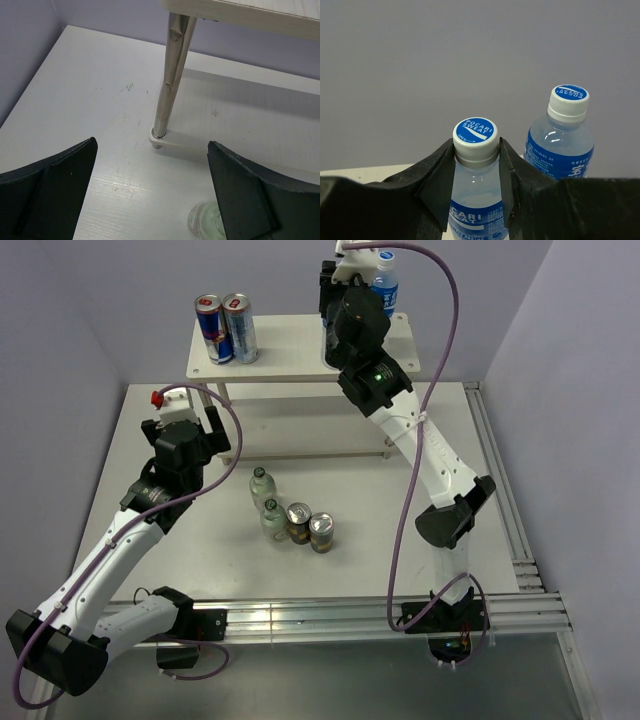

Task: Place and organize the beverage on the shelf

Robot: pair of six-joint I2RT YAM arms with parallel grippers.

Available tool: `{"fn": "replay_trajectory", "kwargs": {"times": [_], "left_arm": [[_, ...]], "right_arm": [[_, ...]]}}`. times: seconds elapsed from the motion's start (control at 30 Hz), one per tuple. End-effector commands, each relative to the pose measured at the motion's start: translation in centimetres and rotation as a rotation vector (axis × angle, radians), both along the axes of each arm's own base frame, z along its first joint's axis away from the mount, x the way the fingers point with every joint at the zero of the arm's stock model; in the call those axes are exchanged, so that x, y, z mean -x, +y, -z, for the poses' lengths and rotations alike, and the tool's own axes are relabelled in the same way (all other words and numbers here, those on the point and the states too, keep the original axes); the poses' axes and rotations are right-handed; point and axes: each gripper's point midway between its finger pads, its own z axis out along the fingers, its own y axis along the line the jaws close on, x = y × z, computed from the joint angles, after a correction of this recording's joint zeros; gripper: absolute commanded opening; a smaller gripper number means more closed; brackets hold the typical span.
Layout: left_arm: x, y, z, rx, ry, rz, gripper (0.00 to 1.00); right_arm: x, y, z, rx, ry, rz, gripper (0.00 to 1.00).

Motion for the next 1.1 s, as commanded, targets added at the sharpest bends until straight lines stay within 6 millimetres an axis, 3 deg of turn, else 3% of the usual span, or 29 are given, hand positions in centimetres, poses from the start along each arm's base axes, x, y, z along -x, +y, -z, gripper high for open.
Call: {"fn": "replay_trajectory", "kwargs": {"times": [0.0,0.2,0.33,0.37,0.43,0.53,0.63,0.8,0.87,0.9,0.93,1.07], "left_arm": [[-0.1,0.3,-1.3,0.008,-0.048,-0.012,0.99],[-0.1,0.3,-1.3,0.007,-0.048,-0.014,0.99],[-0.1,0.4,-1.4,0.008,-0.051,-0.015,0.99],[-0.1,0.4,-1.3,0.007,-0.048,-0.015,0.99],[-0.1,0.4,-1.3,0.006,-0.048,-0.015,0.99],[-0.1,0.4,-1.4,0.008,-0.05,-0.015,0.99],[-0.1,0.4,-1.3,0.007,-0.048,-0.017,0.99],[0.0,0.5,-1.5,0.007,-0.054,-0.019,0.99],[0.0,0.6,-1.6,0.009,-0.055,-0.021,0.99],[0.0,0.5,-1.5,0.009,-0.054,-0.02,0.99],[0.0,0.5,-1.5,0.008,-0.053,-0.02,0.99],[0.0,0.6,-1.6,0.009,-0.055,-0.021,0.99]], "right_arm": [[1.8,-2.0,-5.1,-0.127,-0.156,0.002,0.0],[1.2,-1.5,-2.9,-0.121,-0.117,-0.004,0.0],[1.2,-1.0,-2.0,-0.119,-0.107,-0.027,0.25],[1.2,-0.8,-1.7,-0.11,-0.098,-0.035,0.38],[1.3,-0.7,-1.3,-0.107,-0.092,-0.038,0.53],[1.3,-0.3,-0.7,-0.096,-0.079,-0.044,0.66],[1.4,-0.2,-0.4,-0.095,-0.08,-0.048,0.73],[1.7,0.1,-0.1,-0.096,-0.076,-0.055,0.77],[2.0,0.0,0.1,-0.099,-0.073,-0.055,0.98],[2.2,0.1,0.2,-0.098,-0.072,-0.056,1.0],[2.1,0.3,1.1,-0.086,-0.058,-0.053,1.0],[3.6,0.0,1.1,-0.105,-0.067,-0.053,1.0]]}}
